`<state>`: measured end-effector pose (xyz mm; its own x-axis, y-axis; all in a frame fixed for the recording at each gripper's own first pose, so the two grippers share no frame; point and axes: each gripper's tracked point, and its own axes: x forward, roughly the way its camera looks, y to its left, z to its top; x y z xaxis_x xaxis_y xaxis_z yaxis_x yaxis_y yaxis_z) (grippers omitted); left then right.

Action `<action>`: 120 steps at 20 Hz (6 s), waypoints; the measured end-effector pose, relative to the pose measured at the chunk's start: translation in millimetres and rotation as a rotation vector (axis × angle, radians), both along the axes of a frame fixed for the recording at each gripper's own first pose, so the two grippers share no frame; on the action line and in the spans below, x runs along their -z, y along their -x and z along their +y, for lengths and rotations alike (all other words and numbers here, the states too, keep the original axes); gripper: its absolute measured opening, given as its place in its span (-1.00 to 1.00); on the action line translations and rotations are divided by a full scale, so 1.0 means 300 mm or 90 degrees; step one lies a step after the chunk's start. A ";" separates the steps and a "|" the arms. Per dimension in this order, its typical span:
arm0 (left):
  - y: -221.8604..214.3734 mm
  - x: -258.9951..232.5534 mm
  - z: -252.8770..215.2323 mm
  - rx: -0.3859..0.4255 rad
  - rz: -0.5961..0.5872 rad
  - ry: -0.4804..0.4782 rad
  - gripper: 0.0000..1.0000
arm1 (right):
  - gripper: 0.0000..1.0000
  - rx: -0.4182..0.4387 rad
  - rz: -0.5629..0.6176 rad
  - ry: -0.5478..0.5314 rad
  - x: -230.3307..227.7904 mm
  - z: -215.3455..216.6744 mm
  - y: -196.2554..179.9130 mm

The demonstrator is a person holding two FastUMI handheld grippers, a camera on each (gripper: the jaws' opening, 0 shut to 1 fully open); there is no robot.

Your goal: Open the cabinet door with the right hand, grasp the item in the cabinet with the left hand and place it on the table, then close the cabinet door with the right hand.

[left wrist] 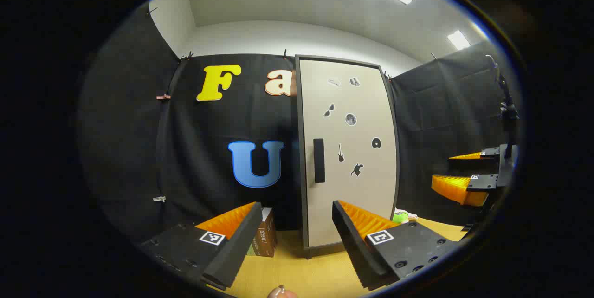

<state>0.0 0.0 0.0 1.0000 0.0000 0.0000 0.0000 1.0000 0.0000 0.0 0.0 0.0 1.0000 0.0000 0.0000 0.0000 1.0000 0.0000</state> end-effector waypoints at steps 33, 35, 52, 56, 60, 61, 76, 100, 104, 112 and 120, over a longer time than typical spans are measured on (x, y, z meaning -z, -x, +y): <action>0.022 -0.002 0.047 0.070 0.013 0.048 0.90 | 0.94 -0.118 0.033 -0.050 -0.015 0.306 -0.065; 0.038 -0.002 0.066 0.069 0.013 0.045 0.91 | 0.94 -0.124 0.029 -0.051 -0.031 0.345 -0.090; 0.008 0.107 0.168 -0.047 0.061 0.104 0.90 | 0.92 -0.133 0.017 -0.064 -0.040 0.506 -0.643; 0.017 0.137 0.243 -0.091 0.073 0.096 0.91 | 0.89 -0.085 -0.003 -0.067 -0.061 0.490 -0.788; 0.044 0.188 0.298 -0.125 0.088 0.130 0.88 | 0.81 -0.044 -0.016 -0.082 -0.075 0.479 -0.898; 0.050 0.197 0.310 -0.133 0.089 0.138 0.89 | 0.79 -0.039 -0.014 -0.084 -0.072 0.481 -0.920; 0.102 0.248 0.405 -0.179 0.119 0.099 0.88 | -0.46 0.026 -0.010 -0.093 -0.034 0.473 -1.043; 0.250 0.113 0.058 0.011 0.079 0.066 0.87 | -0.87 -0.140 0.021 -0.129 -0.086 0.337 -0.555; 0.195 0.127 -0.100 0.084 0.087 0.069 0.87 | -0.83 -0.138 0.038 -0.131 -0.084 0.240 -0.444; 0.097 0.106 -0.334 0.197 0.061 0.074 0.87 | -0.83 -0.091 0.048 -0.129 -0.079 0.053 -0.327; 0.028 0.108 -0.503 0.276 0.059 0.065 0.87 | -0.84 0.012 0.040 -0.099 -0.058 -0.153 -0.286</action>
<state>-8.3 -150.9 -32.5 0.9033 -0.4236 -0.0679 0.4142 0.9024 -0.1188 85.7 -45.9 17.3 0.9978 -0.0133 -0.0644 0.0232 0.9877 0.1548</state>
